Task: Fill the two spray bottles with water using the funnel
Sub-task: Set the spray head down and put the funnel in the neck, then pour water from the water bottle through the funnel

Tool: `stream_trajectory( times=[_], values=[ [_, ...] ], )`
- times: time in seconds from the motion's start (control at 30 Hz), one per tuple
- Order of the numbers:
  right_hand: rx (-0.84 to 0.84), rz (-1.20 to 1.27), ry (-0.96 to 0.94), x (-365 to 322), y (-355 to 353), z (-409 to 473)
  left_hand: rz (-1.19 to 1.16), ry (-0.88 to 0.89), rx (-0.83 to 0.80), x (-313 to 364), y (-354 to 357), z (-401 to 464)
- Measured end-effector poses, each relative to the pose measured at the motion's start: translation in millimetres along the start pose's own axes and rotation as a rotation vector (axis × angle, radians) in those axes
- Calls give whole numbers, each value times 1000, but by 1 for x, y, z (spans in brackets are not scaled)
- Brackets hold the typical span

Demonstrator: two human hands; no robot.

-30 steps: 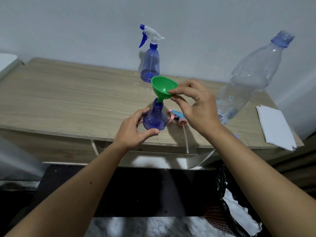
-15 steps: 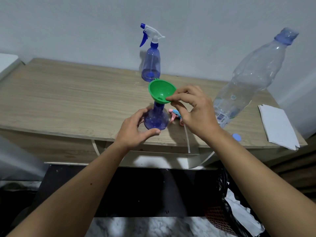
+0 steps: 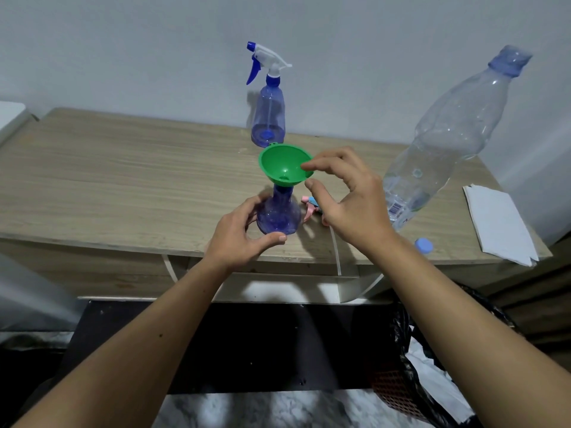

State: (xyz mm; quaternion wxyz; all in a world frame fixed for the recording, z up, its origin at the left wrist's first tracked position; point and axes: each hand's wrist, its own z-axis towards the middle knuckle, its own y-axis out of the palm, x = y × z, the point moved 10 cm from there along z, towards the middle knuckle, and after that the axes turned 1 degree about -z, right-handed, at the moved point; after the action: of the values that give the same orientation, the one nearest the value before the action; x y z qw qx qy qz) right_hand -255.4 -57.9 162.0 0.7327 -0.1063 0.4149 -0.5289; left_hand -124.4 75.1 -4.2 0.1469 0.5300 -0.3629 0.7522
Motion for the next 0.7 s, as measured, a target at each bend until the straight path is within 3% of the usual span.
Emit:
stream_trajectory(
  times=[0.17,0.3,0.43,0.7],
  values=[
    [266,-20,104,10,-48,-13,16,-11,3,3,0,0],
    [452,-224,169,27,-89,-33,32,-6,8,1,0,2],
    [672,-281,369,61,-117,-56,39,8,20,2,2,2],
    [594,80,641,129,-99,-63,9,11,7,4,6,1]
  ],
)
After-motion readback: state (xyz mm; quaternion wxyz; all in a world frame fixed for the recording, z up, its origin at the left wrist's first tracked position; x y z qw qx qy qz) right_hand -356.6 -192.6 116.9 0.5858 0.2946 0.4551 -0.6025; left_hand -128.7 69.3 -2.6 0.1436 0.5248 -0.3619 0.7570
